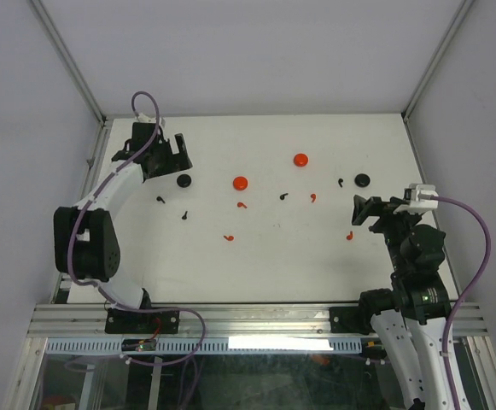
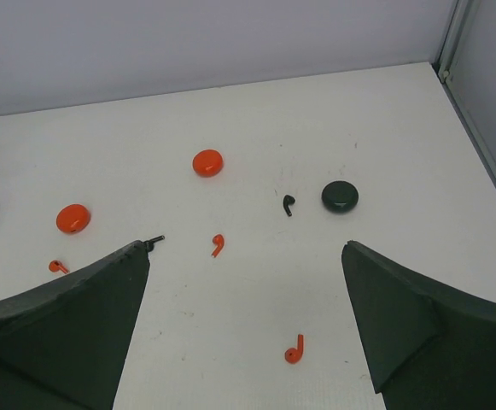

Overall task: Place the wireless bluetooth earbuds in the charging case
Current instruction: Pick up the charging case at the center of the board.

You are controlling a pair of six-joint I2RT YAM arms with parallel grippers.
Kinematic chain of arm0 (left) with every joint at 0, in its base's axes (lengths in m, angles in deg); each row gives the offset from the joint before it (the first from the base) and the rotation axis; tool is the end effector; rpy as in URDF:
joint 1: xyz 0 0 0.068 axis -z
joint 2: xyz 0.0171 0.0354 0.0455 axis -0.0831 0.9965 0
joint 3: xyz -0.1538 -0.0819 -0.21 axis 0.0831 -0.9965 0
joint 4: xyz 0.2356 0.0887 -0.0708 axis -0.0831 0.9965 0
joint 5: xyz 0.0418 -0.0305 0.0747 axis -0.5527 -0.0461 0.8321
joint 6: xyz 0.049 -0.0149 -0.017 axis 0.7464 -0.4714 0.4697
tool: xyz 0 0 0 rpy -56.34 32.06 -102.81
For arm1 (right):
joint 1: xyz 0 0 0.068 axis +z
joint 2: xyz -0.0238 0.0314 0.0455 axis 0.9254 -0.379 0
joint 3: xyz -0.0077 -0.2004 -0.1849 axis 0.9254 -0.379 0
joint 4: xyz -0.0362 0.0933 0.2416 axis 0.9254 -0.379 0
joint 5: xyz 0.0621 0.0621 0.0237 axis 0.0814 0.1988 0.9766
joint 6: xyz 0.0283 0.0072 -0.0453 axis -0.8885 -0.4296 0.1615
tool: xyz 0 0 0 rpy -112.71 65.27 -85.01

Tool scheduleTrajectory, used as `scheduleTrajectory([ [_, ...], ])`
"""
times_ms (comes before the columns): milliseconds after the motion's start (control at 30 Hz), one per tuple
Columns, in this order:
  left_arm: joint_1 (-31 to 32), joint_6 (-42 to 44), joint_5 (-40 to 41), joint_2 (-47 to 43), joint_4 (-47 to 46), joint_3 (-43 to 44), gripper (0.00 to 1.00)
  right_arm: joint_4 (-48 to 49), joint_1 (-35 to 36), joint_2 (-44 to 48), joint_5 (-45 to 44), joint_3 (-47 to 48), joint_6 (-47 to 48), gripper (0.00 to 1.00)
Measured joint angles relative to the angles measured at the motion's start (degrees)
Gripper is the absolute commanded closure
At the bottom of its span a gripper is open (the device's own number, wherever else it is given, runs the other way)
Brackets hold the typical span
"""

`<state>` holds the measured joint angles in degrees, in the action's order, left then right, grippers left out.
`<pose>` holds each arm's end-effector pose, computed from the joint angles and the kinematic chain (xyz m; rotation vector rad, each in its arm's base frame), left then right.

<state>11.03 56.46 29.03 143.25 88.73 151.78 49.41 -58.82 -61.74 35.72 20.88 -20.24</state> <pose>0.3456 -0.0399 0.2639 -0.1796 2.3888 -0.2488 0.0896 0.0106 0.3198 0.0249 1.6388 0.1131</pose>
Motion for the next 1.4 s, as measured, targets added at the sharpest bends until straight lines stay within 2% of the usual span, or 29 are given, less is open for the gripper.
scheduleTrajectory([
  [233,0.0,0.2,2.5,14.4,4.9,8.0,0.13,0.0,0.0,0.1,0.8,-0.9,0.0,0.01],
  [433,0.3,0.4,6.2,20.7,8.1,10.8,0.21,0.1,0.0,0.1,1.0,-1.1,0.0,0.01],
  [600,1.8,0.5,9.4,24.5,9.1,15.5,0.22,0.4,0.0,0.1,1.4,-1.2,0.0,0.01],
  [767,4.0,0.5,12.0,27.4,9.6,19.0,0.23,0.5,0.0,0.1,1.5,-1.7,0.0,0.01],
  [1033,5.4,0.7,15.2,28.8,10.6,19.7,0.31,0.8,0.0,0.1,1.5,-1.9,0.0,0.01],
  [1400,5.4,0.7,16.7,29.9,10.5,20.1,0.55,0.8,0.0,0.4,1.5,-1.9,0.0,0.01],
])
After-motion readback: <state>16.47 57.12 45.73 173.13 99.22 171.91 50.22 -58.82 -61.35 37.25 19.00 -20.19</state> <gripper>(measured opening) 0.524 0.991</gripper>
